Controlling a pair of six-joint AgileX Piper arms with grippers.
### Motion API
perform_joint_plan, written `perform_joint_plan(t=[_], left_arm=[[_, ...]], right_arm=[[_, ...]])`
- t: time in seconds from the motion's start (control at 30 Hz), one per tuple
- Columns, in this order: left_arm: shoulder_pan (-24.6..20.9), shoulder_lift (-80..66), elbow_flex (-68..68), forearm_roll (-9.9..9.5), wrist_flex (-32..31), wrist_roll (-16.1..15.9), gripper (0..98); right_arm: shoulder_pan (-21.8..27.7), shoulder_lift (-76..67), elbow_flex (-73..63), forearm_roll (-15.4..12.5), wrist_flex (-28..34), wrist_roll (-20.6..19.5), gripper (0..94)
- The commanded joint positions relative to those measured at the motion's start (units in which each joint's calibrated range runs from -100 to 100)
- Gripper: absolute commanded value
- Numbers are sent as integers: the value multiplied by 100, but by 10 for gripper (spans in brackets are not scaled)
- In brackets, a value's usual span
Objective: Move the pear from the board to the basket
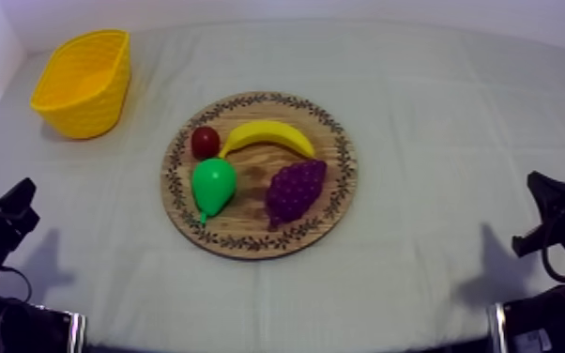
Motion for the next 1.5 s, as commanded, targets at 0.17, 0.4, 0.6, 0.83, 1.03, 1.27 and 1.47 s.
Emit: perform_joint_plan(t=[0.17, 0.4, 0.6, 0.83, 1.03, 1.27, 1.47], left_arm=[[54, 546, -441, 581, 1011, -1146, 9], [-12, 1499, -776, 1535, 1238, -2244, 4], [-7, 2457, -1659, 1725, 1745, -2494, 1], [81, 3629, -2991, 1578, 2750, -2199, 1], [354, 4632, -3749, 1491, 3300, -1783, 1], [897, 5811, -4968, 1274, 3767, -1305, 1], [1469, 6948, -6362, 974, 4316, -842, 1]], right_arm=[[1, -3, -2, -1, -1, -3, 2], [1, -3, -2, -1, -1, 0, 2], [1, -3, -2, -1, -1, 1, 2], [1, -3, -2, -1, -1, -2, 2], [1, -3, -2, -1, -1, -4, 2], [1, -3, -2, -1, -1, -4, 2], [1, -3, -2, -1, -1, -4, 2]])
